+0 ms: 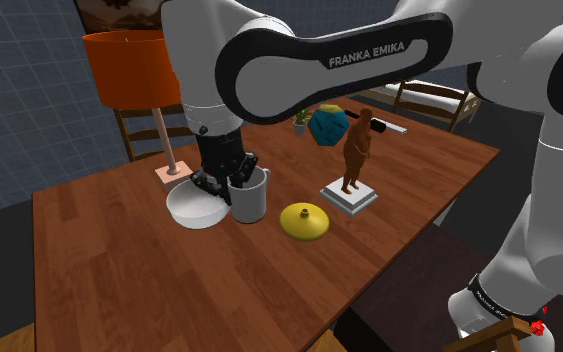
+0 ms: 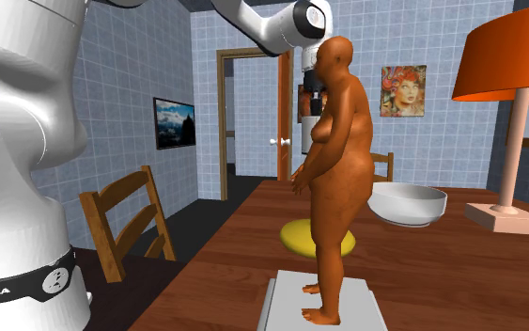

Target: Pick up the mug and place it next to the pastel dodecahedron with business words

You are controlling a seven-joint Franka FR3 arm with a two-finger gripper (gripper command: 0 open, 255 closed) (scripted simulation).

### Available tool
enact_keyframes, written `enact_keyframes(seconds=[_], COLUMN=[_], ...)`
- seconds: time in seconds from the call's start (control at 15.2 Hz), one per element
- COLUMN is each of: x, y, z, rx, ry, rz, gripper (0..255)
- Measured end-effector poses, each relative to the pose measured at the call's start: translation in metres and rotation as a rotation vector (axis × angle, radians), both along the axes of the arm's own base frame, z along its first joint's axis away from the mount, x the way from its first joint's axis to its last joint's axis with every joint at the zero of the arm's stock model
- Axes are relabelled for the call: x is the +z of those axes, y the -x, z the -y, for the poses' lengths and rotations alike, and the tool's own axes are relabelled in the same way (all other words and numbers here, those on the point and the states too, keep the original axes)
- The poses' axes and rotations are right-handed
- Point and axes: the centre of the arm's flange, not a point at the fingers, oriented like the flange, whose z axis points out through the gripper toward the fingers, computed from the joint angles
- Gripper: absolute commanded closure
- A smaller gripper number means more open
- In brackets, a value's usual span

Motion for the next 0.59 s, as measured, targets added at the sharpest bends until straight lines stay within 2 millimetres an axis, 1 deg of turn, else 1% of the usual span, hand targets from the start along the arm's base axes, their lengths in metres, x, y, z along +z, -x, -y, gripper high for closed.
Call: enact_keyframes(seconds=[0.59], x=[0.047], y=[0.000], z=[0.000], rx=[0.000], ry=[0.000], rz=[0.000], gripper=[255])
